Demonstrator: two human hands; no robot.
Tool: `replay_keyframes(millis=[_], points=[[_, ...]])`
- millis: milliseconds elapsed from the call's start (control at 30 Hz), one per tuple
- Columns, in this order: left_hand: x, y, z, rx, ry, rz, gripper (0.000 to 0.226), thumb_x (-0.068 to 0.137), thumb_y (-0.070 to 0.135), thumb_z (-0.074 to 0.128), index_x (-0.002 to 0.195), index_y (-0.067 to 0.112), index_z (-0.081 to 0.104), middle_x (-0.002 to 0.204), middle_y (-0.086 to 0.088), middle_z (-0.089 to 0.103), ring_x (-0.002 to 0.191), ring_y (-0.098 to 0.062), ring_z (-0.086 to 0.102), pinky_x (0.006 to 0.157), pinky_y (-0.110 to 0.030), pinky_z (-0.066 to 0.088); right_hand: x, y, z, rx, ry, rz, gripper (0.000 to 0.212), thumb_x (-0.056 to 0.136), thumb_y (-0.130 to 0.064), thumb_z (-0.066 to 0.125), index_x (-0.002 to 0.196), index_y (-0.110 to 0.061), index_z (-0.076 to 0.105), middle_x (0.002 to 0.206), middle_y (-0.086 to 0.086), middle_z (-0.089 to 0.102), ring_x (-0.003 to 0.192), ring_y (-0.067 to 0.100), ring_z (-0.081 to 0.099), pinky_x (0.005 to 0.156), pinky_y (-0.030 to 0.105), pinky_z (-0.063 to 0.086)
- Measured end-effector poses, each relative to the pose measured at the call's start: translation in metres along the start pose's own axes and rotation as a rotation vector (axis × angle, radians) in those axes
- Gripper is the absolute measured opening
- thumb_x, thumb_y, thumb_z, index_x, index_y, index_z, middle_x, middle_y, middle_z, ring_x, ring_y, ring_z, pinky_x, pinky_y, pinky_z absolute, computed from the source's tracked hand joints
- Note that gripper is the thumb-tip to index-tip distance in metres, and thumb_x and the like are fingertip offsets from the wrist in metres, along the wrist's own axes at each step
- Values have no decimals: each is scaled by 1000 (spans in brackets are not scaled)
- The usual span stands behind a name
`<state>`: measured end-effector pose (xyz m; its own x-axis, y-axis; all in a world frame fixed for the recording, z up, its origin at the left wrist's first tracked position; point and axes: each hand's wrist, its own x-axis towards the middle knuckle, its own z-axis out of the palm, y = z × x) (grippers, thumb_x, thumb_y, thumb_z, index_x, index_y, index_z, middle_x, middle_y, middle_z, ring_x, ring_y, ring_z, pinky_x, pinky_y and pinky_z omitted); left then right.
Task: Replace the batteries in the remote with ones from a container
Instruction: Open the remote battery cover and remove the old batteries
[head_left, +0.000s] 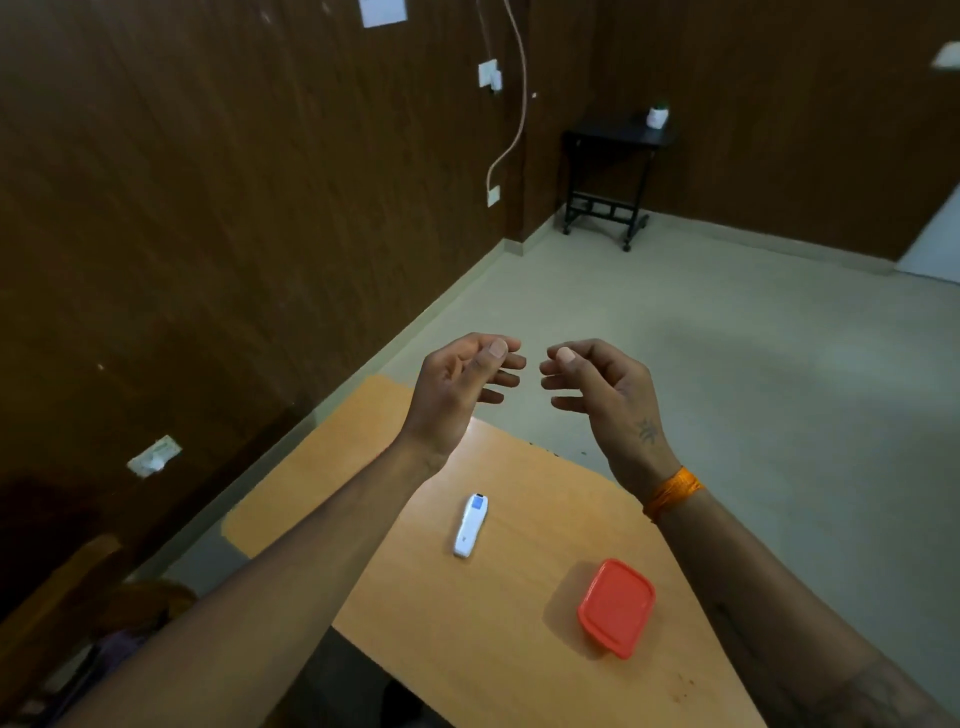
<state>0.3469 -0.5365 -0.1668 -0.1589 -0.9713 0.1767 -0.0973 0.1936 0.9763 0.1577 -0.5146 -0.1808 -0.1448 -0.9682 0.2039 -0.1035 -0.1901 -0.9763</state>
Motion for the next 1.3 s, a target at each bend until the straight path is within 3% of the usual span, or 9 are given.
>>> replay_keyframes(millis=[200,467,700,967,1300], points=[[51,-19,-62,-4,-200,-34,39,104,41,51,123,14,72,112,-2,79,102,-22,76,84,-40,61,11,10,67,36,178,84,22,105,-34,59,109,-18,74,101,3,78,95,18,76,78,35,66],[87,-51,-106,5,-397,-70,38,103,43,50,121,18,72,111,0,79,101,-20,76,83,-36,62,10,23,118,46,356,177,18,103,-34,61,108,-22,74,100,-1,79,93,16,77,74,29,65],[82,-88,-106,-7,-433,-150,37,102,40,53,118,14,74,108,-4,79,97,-22,77,79,-34,61,-5,55,123,53,417,264,19,102,-34,63,108,-20,74,101,1,78,94,17,76,76,33,65],[60,-161,-114,-26,-340,-269,40,97,46,57,111,14,76,104,-5,80,98,-27,76,81,-41,59,-23,121,149,28,430,378,15,102,-31,63,112,-23,72,104,3,77,95,17,76,77,33,64],[47,-323,-133,-15,-317,-383,38,94,48,60,105,17,77,102,-5,81,96,-29,76,77,-35,58,-45,279,203,-6,481,464,16,97,-42,63,109,-36,71,101,-8,77,92,10,75,72,29,64]])
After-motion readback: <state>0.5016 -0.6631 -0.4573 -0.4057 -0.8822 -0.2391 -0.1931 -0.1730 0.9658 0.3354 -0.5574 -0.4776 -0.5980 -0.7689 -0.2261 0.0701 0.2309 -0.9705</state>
